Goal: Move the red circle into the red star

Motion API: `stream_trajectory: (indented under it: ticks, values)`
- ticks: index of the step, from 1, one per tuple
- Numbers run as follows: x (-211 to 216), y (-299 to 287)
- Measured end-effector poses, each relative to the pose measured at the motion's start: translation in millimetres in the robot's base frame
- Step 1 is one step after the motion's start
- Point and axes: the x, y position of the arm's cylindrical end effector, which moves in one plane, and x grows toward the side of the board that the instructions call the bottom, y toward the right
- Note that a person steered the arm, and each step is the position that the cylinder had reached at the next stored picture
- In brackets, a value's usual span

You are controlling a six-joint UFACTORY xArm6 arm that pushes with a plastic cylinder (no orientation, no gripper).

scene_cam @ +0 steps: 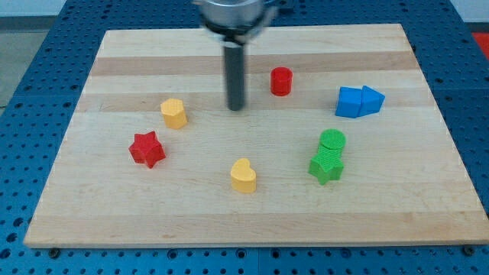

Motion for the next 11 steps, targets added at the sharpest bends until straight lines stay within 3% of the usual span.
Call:
stream_trajectory:
  ticks: [1, 2, 3, 7, 9, 11]
  values:
    - [-64, -28]
    - [-102, 34]
    - [-100, 125]
    - [-23, 105]
    - [-5, 132]
    - [3, 100]
